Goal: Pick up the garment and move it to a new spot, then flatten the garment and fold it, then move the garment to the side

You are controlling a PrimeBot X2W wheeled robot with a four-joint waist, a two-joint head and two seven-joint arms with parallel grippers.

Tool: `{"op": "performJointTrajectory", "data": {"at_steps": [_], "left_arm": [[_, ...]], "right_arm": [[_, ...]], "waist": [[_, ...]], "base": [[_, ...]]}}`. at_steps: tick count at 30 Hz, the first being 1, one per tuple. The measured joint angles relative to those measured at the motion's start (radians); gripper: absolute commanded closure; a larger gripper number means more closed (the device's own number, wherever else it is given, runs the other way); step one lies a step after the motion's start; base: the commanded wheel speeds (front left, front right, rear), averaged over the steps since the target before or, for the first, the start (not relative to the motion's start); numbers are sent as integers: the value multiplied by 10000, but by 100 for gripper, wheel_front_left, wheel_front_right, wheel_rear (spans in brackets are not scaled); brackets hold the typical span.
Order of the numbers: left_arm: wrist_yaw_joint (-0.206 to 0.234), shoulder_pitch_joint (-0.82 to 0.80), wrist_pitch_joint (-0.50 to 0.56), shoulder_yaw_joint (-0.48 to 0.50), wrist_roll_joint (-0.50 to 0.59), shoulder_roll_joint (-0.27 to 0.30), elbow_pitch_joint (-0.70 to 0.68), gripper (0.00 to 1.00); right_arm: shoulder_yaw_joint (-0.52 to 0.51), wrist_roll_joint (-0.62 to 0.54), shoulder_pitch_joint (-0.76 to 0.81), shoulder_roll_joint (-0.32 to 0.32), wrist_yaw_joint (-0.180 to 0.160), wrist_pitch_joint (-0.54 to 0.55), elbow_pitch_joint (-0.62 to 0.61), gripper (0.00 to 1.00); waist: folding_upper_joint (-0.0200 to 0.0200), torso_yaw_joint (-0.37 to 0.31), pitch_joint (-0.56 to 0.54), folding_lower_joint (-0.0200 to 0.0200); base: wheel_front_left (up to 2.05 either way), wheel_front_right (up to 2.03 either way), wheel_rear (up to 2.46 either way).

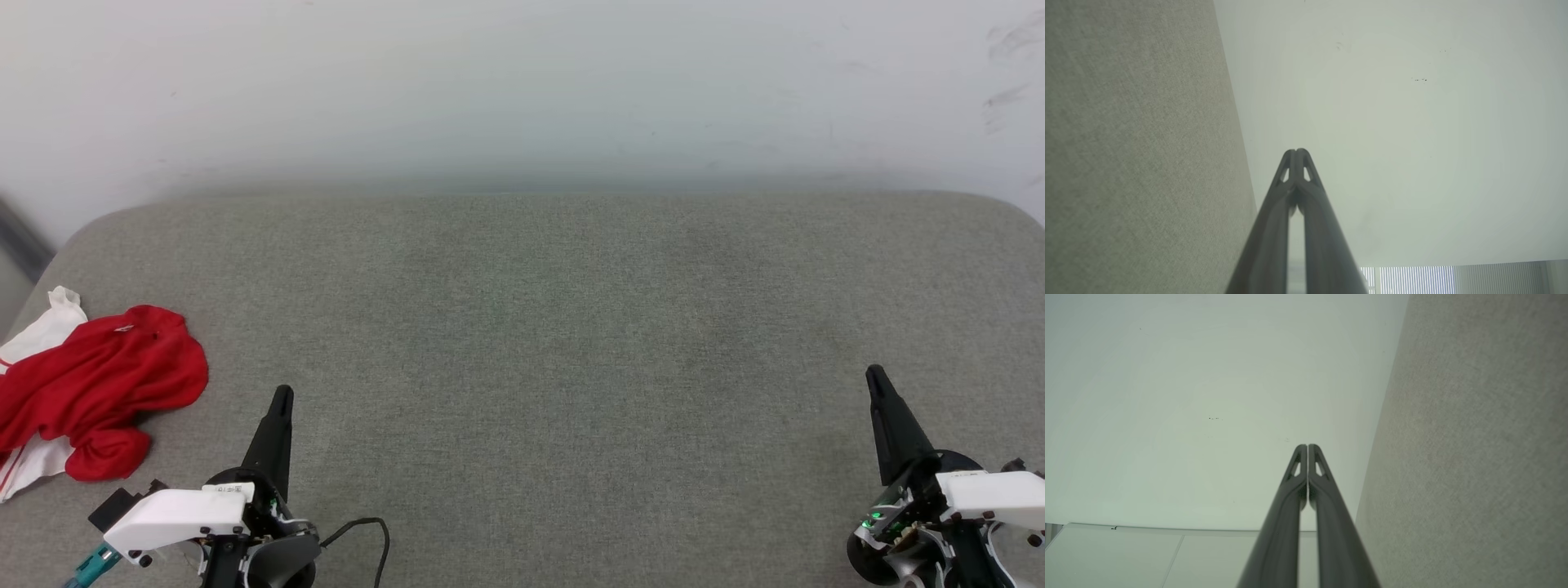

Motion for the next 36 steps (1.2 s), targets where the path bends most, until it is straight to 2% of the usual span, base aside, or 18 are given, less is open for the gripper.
{"op": "performJointTrajectory", "data": {"at_steps": [36], "left_arm": [[0, -1, 0, 0, 0, 0, 0, 100]], "right_arm": [[0, 0, -1, 0, 0, 0, 0, 100]], "waist": [[0, 0, 0, 0]], "base": [[0, 0, 0]]}}
